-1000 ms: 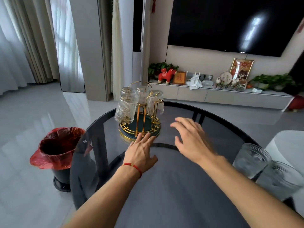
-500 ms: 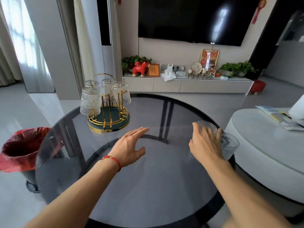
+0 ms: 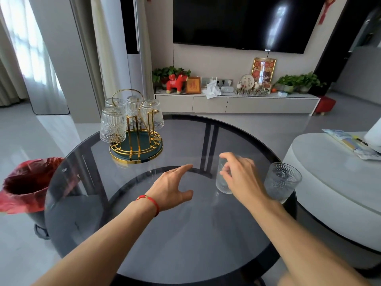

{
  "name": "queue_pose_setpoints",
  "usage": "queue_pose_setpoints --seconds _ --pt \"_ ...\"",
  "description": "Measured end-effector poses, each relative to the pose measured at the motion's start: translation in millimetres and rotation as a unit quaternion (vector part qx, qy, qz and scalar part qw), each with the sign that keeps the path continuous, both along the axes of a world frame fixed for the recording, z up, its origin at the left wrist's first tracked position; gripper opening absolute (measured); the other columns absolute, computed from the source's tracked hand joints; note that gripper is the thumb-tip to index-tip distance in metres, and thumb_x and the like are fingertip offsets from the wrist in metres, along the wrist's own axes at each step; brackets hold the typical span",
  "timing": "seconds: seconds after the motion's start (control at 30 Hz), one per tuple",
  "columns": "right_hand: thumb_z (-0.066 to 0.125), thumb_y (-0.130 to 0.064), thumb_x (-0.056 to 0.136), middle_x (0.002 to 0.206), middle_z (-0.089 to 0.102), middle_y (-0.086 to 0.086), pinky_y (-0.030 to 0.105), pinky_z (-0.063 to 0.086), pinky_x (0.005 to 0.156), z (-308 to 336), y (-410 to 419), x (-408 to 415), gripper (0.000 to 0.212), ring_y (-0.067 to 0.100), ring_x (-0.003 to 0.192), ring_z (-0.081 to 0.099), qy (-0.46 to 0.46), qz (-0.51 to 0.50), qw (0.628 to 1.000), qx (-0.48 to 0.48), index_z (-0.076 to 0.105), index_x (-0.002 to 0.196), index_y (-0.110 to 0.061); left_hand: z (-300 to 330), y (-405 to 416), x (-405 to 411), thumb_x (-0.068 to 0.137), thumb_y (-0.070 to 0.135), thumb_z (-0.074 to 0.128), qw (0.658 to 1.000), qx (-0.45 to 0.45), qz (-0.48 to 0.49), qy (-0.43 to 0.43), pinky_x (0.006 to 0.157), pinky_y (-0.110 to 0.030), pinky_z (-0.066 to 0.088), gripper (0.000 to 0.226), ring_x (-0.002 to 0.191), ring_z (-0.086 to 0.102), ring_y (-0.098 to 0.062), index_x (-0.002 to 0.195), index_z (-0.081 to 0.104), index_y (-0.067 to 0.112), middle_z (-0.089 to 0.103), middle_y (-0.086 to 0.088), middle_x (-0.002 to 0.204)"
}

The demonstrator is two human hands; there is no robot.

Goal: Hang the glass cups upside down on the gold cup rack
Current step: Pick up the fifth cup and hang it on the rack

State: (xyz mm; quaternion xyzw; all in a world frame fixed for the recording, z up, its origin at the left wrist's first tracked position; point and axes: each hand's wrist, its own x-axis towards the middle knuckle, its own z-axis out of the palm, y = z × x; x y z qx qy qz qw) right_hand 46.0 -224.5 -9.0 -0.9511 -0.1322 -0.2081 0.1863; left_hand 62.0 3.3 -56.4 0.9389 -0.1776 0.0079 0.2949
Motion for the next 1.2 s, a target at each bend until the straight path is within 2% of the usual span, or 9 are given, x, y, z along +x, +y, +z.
queue_pose_setpoints --seconds 0.17,0.3,0.43,0.6,0.73,0.87,0.93,1.07,1.2 --pt "0.077 -0.013 0.089 0.083 0.072 -0.015 0.025 0.048 0.089 -5 37 -11 0.035 0.015 0.097 0.067 0.035 0.076 0.986 0.144 0.071 0.123 -0.023 5 2 -4 0.07 0.056 0.082 0.994 -0.044 -0.028 0.097 0.114 -0.042 0.042 0.102 0.141 0.043 -0.023 0.153 0.026 0.032 0.044 -0.002 0.156" --pt "0.078 -0.017 0.087 0.079 0.076 -0.01 0.008 0.045 0.075 -3 56 -6 0.023 0.004 0.086 0.07 0.07 0.082 0.956 0.274 0.074 0.106 -0.029 10 13 -7 0.064 0.065 0.081 0.986 -0.102 -0.023 0.132 0.101 -0.038 0.053 0.096 0.121 0.058 -0.019 0.142 0.038 0.03 0.057 0.003 0.136" --pt "0.08 -0.012 0.086 0.081 0.079 -0.009 0.01 0.05 0.072 -1 60 -1 0.024 0.0 0.073 0.07 0.094 0.105 0.916 0.376 0.074 0.105 -0.025 16 26 -6 0.055 0.056 0.092 0.956 -0.238 0.006 0.169 0.09 -0.036 0.061 0.099 0.104 0.071 -0.014 0.138 0.046 0.029 0.068 0.0 0.121" --pt "0.078 -0.021 0.09 0.083 0.079 -0.004 0.026 0.056 0.077 0 56 7 0.029 0.006 0.077 0.071 0.121 0.067 0.902 0.41 0.067 0.115 -0.03 30 41 4 0.051 0.047 0.098 0.87 -0.458 0.088 0.16 0.085 -0.05 0.062 0.089 0.1 0.074 -0.032 0.129 0.057 0.032 0.07 -0.022 0.116" --pt "0.075 -0.034 0.09 0.13 0.061 -0.001 0.024 0.042 0.098 -10 66 7 0.058 0.003 0.114 0.056 0.078 0.078 0.975 0.191 0.05 0.142 -0.025 34 44 8 0.051 0.057 0.094 0.9 -0.406 0.142 0.067 0.063 -0.02 0.055 0.084 0.08 0.069 -0.014 0.124 0.057 0.038 0.068 -0.009 0.104" --pt "0.078 -0.04 0.086 0.166 0.032 0.0 0.038 0.035 0.121 -6 95 16 0.095 0.019 0.151 0.033 0.072 0.158 0.984 0.041 0.023 0.163 -0.025 35 44 14 0.048 0.061 0.092 0.936 -0.326 0.133 0.014 0.075 -0.034 0.061 0.089 0.09 0.069 -0.017 0.127 0.053 0.047 0.068 -0.005 0.102" --pt "0.081 -0.037 0.082 0.161 0.044 -0.001 0.031 0.038 0.113 -6 106 23 0.098 0.02 0.145 0.041 0.058 0.16 0.983 0.063 0.025 0.162 -0.027 36 44 15 0.051 0.062 0.09 0.942 -0.316 0.117 0.007 0.087 -0.04 0.06 0.094 0.104 0.069 -0.02 0.134 0.051 0.043 0.069 -0.007 0.115" --pt "0.085 -0.034 0.075 0.15 0.057 -0.003 0.019 0.037 0.099 -6 116 41 0.09 0.015 0.134 0.051 0.071 0.105 0.972 0.196 0.04 0.153 -0.027 39 61 20 0.084 0.069 0.059 0.928 -0.354 0.111 0.028 0.08 -0.019 0.056 0.064 0.101 0.069 0.001 0.137 0.059 0.032 0.069 0.002 0.128" --pt "0.089 -0.038 0.072 0.138 0.064 -0.004 0.013 0.042 0.089 5 125 69 0.089 0.013 0.12 0.059 0.061 0.052 0.954 0.29 0.047 0.149 -0.024 19 83 29 0.107 0.047 0.023 0.987 -0.077 0.144 -0.001 0.108 -0.028 0.038 0.055 0.131 0.053 -0.019 0.135 0.063 0.021 0.061 -0.005 0.142"
